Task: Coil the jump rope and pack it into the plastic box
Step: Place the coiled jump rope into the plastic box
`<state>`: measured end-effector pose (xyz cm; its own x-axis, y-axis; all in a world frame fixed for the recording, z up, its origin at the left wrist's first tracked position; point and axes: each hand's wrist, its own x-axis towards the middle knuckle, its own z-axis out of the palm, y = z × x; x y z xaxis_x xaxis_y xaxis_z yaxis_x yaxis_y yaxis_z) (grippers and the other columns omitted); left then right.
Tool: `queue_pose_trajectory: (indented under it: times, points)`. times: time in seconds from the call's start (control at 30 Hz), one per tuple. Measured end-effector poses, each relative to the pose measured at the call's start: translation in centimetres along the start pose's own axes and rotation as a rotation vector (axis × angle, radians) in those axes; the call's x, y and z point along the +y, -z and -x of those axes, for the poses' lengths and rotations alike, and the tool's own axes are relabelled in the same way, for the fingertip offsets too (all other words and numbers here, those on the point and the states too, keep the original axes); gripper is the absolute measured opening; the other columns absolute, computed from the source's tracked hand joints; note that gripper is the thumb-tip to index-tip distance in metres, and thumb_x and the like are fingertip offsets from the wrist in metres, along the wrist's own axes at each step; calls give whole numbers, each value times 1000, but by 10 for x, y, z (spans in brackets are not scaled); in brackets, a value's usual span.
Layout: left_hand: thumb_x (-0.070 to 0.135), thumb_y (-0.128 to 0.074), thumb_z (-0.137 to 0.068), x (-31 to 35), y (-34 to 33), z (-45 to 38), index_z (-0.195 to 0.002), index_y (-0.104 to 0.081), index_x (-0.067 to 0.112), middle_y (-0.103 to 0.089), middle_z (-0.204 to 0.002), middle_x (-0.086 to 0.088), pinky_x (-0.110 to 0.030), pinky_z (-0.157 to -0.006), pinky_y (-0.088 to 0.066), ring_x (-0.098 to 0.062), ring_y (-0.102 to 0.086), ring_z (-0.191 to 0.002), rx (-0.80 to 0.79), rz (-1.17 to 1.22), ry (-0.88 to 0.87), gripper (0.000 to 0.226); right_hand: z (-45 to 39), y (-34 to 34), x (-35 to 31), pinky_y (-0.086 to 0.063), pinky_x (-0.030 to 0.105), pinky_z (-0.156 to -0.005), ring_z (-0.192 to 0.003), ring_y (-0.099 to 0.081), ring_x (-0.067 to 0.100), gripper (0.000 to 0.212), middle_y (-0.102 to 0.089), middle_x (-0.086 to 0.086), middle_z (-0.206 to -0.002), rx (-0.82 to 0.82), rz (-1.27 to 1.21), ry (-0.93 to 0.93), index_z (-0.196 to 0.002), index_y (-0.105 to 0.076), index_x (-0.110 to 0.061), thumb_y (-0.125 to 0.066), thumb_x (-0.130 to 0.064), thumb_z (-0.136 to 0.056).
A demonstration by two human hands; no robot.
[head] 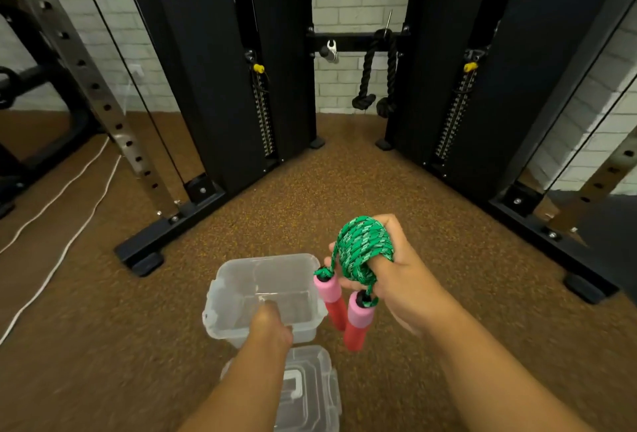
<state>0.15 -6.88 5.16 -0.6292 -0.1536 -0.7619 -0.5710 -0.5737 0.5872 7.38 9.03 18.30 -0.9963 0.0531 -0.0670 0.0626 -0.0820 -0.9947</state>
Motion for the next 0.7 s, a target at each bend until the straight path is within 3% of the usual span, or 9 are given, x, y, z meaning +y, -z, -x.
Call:
queue_pose_trajectory:
  times: [0.1, 0.17, 0.3, 0.37, 0.47, 0.5, 0.53, 0.63, 0.7]
  points:
    - [19, -41, -101, -18, 16, -56, -138, -50, 15, -62, -120, -9, -55, -99, -44, -37, -58, -108, 22, 91, 65, 38, -9, 8, 18, -47, 62, -94, -103, -68, 31, 35, -70, 16, -107, 21, 0, -14, -98, -52, -26, -37, 6, -94]
    - [18, -40, -101, -28, 23, -78, -135, -51, 12, -60, -122, -12, -59, -100, -42, -37, -57, -107, 21, 54, 100, 36, -15, 14, 31, -44, 65, -94, -107, -64, 37, 33, -67, 18, -109, 29, 18, -11, -100, -52, -27, -40, 2, -91]
    - [17, -39, -101, -39, 29, -90, -141, -40, 2, -47, -144, -13, -32, -73, -56, -25, -57, -117, 81, -90, 100, 43, -20, 24, 43, -43, 68, -93, -110, -59, 45, 30, -65, 22, -111, 31, 9, 1, -102, -52, -27, -42, -1, -90]
    - [16, -36, -102, -41, 33, -101, -145, -35, 5, -41, -149, -5, -34, -89, -55, -22, -53, -126, 66, -94, 124, 44, -23, 29, 46, -43, 69, -93, -109, -59, 44, 30, -65, 21, -110, 22, 12, 7, -103, -52, -27, -43, -2, -89]
    - [35, -46, -100, -43, 40, -116, -142, -42, 10, -52, -139, -7, -27, -106, -38, -22, -51, -127, 104, -566, -53, 48, -27, 35, 49, -43, 66, -94, -108, -62, 39, 32, -68, 17, -109, 30, 23, 27, -102, -52, -27, -42, 2, -92]
    - [33, -47, -100, -44, 44, -119, -141, -42, 10, -53, -138, -11, -28, -102, -41, -23, -51, -126, 107, -586, -100, 47, -29, 37, 50, -44, 66, -95, -107, -63, 38, 33, -68, 17, -109, 35, 16, 26, -100, -53, -28, -42, 3, -93]
    - [25, -47, -101, -44, 42, -118, -139, -43, 7, -53, -137, -14, -30, -92, -48, -25, -54, -123, 112, -401, 1, 43, -30, 38, 51, -44, 66, -95, -108, -63, 38, 33, -68, 17, -109, 37, 14, 23, -99, -53, -28, -43, 2, -93]
    - [-6, -49, -95, -46, 28, -106, -120, -54, 5, -63, -110, -20, -28, -48, -57, -28, -62, -88, -1, -234, 24, 28, -34, 42, 56, -44, 66, -95, -111, -61, 38, 26, -67, 16, -111, 51, 28, 8, -98, -53, -32, -46, -10, -86]
    - [-12, -52, -91, -50, 18, -105, -109, -58, 3, -67, -101, -20, -38, -51, -60, -31, -65, -80, -100, -393, -30, 24, -34, 44, 58, -44, 65, -95, -112, -60, 37, 28, -67, 16, -111, 62, 36, 8, -99, -53, -32, -45, -9, -84]
